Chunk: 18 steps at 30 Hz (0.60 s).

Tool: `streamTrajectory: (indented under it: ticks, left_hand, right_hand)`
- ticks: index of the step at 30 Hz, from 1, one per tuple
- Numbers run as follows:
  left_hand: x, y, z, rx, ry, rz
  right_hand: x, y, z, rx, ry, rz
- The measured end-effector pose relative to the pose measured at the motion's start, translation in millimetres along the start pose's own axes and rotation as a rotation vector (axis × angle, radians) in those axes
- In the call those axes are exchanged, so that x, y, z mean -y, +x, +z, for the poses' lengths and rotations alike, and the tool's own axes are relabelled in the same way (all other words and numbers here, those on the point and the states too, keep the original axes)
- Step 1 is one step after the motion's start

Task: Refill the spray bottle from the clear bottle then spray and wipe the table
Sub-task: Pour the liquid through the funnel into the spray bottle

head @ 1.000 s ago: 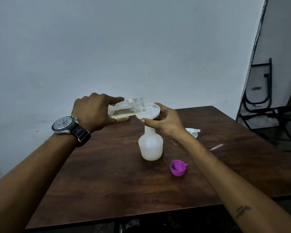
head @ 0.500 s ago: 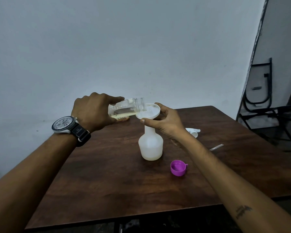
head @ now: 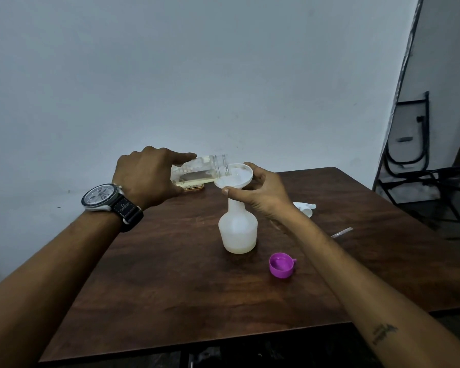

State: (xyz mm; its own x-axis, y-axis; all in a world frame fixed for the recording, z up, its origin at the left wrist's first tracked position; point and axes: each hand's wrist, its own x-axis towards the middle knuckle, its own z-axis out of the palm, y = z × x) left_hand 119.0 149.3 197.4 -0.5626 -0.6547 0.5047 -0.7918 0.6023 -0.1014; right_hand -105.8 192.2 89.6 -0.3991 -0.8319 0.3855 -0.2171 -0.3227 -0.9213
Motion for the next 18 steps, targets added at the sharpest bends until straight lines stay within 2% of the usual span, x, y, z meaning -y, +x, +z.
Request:
streamTrajectory:
  ticks: [18]
  left_hand:
    - [1.5,1.3,2.6,-0.002,0.005,0.002]
  right_hand:
    - [5.1,-3.9,-1.6,0.016,-0.018,-0.013]
